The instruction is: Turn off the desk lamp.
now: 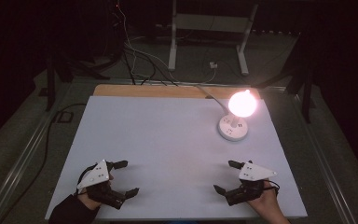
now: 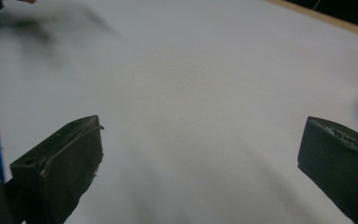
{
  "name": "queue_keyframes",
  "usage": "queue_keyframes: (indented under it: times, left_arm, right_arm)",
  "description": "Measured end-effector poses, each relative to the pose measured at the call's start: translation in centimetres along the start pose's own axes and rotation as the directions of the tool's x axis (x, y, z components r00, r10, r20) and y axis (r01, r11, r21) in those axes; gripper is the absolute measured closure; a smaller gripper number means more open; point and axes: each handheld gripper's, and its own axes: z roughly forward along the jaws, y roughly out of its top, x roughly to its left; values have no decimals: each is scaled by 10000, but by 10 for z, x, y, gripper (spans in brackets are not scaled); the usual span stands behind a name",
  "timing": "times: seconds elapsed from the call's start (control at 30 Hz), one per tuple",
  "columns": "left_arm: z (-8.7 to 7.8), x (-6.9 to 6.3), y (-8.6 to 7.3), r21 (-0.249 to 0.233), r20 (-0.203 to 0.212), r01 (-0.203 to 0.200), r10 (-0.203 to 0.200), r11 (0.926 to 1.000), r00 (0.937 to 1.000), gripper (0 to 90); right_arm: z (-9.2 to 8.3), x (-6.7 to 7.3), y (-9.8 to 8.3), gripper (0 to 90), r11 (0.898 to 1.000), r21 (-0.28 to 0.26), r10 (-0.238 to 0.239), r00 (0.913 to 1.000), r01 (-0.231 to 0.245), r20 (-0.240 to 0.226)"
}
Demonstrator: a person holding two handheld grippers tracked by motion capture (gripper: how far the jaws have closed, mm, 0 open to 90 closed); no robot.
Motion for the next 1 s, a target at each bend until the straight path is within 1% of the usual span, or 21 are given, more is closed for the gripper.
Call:
queue_keyframes:
  times: [0.1, 0.13, 0.17, 0.23, 0.27, 0.43, 0.47, 0.57, 0.7, 0.83, 0.93, 1.0]
  left_arm:
    - [0, 0, 0, 0, -6, 0, 0, 10000, 10000, 4]
    - [0, 0, 0, -11, 11, 29, -29, 10000, 10000, 4]
    - [0, 0, 0, -20, 13, 29, -29, 10000, 10000, 4]
    - [-1, -1, 0, -21, 11, -11, 11, 10000, 10000, 4]
    - [-1, -1, 0, -19, 21, -17, 17, 10000, 10000, 4]
    - [-1, -1, 0, 4, 27, -27, 27, 10000, 10000, 4]
    - [0, -1, 0, -4, 33, -30, 30, 10000, 10000, 4]
    - [0, -1, 0, -7, 51, 18, -18, 10000, 10000, 4]
    - [0, -1, 1, -4, 70, 33, -33, 10000, 10000, 4]
    - [0, -1, 1, 31, 72, 66, -66, 10000, 10000, 4]
    - [0, 0, 1, -12, 60, 90, -90, 10000, 9999, 4]
    - [0, 0, 1, 15, 83, 101, -101, 9999, 9999, 4]
  right_arm:
    - [0, 1, 5, 0, 10000, -63, 13, 9999, -14, -104]
    - [0, 1, 9, 0, 9997, -214, 70, 9999, -73, -157]
    - [0, 1, 9, 0, 9997, -214, 70, 9999, -73, -157]
    - [-1, -1, 17, 0, 9993, -363, 50, 9999, -54, -130]
    - [-1, -1, 17, 0, 9993, -363, 50, 9999, -54, -130]
    - [-6, -5, 26, 0, 9982, -600, 16, 10000, -12, 63]
    - [-7, -6, 28, 0, 9980, -628, 62, 10000, -60, 34]
    - [-11, -11, 32, 0, 9970, -763, 158, 9997, -142, 212]
    - [-14, -15, 36, 0, 9965, -838, 89, 9993, -58, 374]
    - [-16, -20, 42, 3, 9960, -889, 164, 9985, -117, 525]
    - [-16, -22, 44, 3, 9952, -965, 226, 9983, -174, 530]
    - [-15, -24, 47, 3, 9961, -884, 54, 9979, 4, 652]
